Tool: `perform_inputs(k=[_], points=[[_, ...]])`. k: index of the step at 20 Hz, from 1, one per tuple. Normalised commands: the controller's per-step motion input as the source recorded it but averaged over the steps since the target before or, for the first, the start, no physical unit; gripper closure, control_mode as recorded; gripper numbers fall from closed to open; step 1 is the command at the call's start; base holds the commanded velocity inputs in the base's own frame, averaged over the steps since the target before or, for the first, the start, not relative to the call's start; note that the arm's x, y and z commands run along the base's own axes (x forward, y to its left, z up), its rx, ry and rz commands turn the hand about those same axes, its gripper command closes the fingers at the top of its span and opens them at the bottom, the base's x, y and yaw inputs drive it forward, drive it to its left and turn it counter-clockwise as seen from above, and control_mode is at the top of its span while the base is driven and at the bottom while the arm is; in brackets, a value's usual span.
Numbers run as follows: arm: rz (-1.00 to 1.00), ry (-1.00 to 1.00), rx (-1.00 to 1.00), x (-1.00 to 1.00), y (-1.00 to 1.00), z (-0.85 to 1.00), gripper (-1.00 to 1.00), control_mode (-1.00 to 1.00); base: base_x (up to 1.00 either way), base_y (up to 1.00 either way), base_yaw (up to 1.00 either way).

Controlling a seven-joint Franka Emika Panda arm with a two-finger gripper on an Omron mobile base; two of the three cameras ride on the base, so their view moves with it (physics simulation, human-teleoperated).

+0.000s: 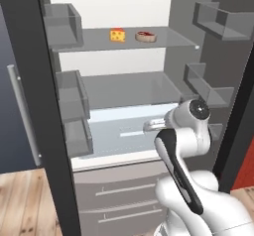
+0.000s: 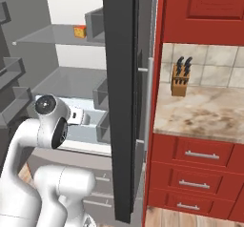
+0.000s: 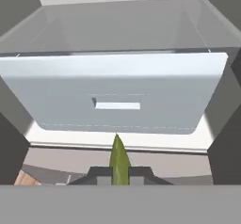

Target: Take the cheese, steak, and lemon wedge from the fridge and place them on the plate on the dining counter to create an appetizer plate.

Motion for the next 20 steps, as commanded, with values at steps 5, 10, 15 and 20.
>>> perform_inputs(k=[5,10,15,20], points=[[0.0,0.0,0.0,0.0,0.0,0.0,1.0,1.0,-0.97,-0.24,0.0],[0.0,0.0,0.0,0.0,0.0,0.0,1.0,1.0,-1.0,-0.38,-0.04],[0.0,0.0,0.0,0.0,0.0,0.0,1.0,1.0,-1.0,-0.47,-0.23],[0.0,0.0,0.0,0.0,0.0,0.0,1.0,1.0,-1.0,-0.55,-0.37]])
